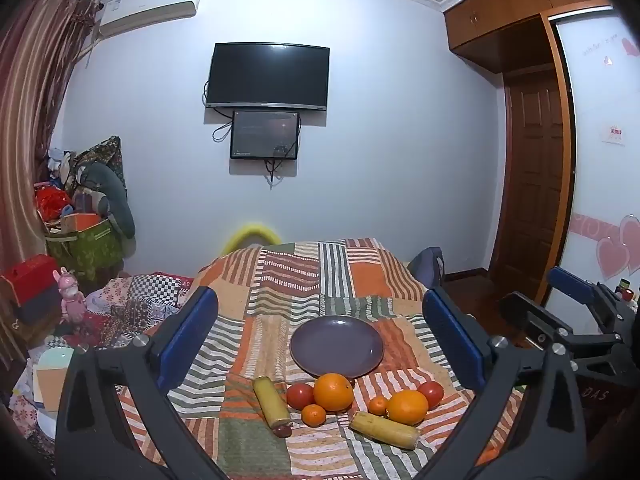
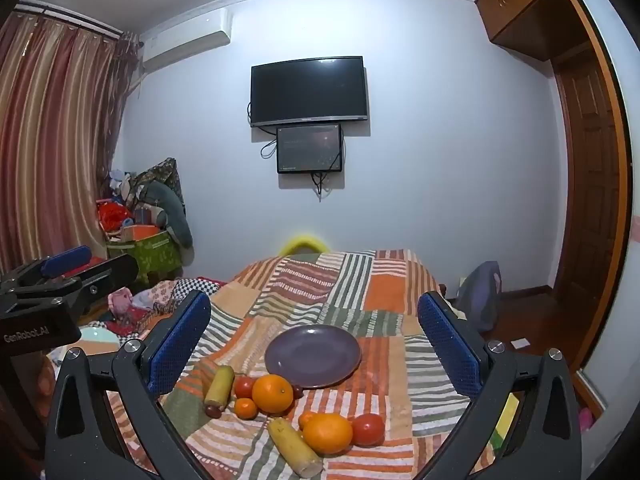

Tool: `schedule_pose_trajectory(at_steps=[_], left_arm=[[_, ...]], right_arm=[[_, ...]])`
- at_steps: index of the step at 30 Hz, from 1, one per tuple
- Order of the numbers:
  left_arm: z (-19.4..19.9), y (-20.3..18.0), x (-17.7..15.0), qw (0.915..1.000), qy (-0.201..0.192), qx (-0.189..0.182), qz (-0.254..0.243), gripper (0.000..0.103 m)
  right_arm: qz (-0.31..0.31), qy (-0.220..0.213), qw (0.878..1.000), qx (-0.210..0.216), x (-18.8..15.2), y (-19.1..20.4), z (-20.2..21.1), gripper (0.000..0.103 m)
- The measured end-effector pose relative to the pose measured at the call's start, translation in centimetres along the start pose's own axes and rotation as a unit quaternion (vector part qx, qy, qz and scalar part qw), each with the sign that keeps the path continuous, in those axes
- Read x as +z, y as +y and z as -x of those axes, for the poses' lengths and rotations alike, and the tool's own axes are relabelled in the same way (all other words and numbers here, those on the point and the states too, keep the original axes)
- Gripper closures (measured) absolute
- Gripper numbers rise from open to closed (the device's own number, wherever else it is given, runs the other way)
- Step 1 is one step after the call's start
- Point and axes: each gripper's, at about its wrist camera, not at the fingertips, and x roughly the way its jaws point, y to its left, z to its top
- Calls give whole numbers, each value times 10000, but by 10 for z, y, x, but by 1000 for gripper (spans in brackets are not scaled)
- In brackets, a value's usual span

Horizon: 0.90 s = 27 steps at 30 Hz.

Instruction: Organize fruits

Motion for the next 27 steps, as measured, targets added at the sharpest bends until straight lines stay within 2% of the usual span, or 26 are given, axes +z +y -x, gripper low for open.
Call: schedule_pose_trajectory(at_steps=[14, 27], left_arm=[[-3, 0, 0, 10000, 7, 6, -86, 0], [-5, -1, -3, 9999, 50, -5, -95, 0]], right_arm=[[-16, 12, 10000, 13, 10, 0, 2, 0], [-84, -37, 10000, 0, 3, -1, 2, 0]])
